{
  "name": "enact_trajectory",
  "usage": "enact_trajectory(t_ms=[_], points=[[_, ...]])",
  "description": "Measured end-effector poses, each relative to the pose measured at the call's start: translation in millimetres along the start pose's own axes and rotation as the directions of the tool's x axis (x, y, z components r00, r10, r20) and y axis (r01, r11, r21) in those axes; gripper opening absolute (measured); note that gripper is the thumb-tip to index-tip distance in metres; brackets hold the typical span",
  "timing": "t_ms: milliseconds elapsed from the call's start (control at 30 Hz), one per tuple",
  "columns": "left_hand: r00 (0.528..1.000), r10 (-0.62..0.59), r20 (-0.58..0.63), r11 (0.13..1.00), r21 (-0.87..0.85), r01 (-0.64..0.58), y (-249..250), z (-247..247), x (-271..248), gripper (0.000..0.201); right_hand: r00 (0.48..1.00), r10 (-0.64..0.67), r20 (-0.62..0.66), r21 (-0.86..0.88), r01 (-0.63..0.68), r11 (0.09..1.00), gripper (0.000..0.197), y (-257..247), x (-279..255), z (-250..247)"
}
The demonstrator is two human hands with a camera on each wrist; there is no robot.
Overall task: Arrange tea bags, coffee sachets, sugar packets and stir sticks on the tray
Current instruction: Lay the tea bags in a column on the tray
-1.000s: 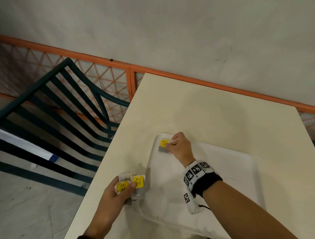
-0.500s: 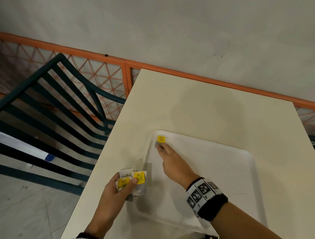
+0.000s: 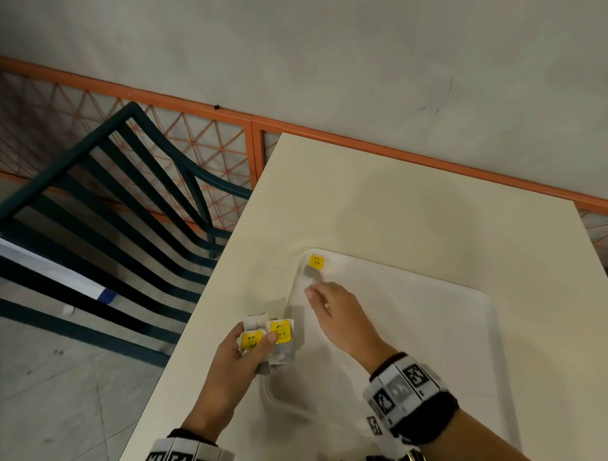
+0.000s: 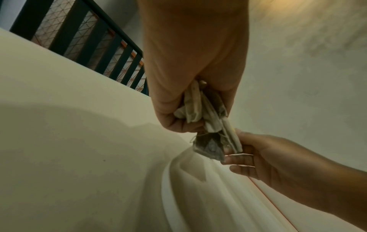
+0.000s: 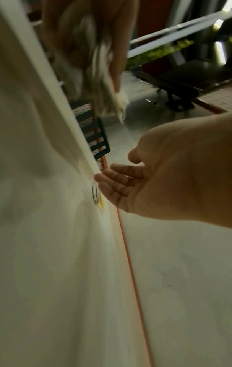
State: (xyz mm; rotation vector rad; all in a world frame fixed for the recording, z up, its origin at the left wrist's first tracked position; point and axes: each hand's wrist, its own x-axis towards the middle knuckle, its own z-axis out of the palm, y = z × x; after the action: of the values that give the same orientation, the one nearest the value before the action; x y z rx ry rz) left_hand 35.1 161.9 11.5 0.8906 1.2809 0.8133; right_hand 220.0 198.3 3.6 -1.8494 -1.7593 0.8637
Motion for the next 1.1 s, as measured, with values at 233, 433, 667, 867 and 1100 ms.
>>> enact_trajectory(t_ms=[233,433,667,867,1100], points=[[0.999,0.037,0.006,0.999,-0.027,-0.037,3.7,6.1,2.2,0.018,0.946,0.12,0.301,0.387,-0.236,0.891,0.014,-16.7,-31.6,7.0],[0.998,0.062,-0.013,0.998,-0.026,-0.063,2.2,6.2,5.0,0.017,0.931,0.19,0.312,0.57,-0.343,0.746,0.009,-9.7,-30.1,5.6],[0.996,0.086,-0.017,0.996,-0.019,-0.086,4.4,5.7,6.0,0.019,0.844,0.534,0.055,0.714,-0.407,0.569,0.009,23.1,-6.4,3.2],[0.998,0.07,0.005,0.997,0.016,-0.07,-0.6,5.2,8.9,0.018,0.764,0.617,-0.188,0.577,-0.423,0.699,0.025,36.7,23.9,0.2],[0.998,0.055,-0.004,0.998,0.032,-0.055,-5.7,2.5,10.0,0.018,0.8,0.523,-0.293,0.427,-0.38,0.821,0.025,39.0,39.1,0.3]])
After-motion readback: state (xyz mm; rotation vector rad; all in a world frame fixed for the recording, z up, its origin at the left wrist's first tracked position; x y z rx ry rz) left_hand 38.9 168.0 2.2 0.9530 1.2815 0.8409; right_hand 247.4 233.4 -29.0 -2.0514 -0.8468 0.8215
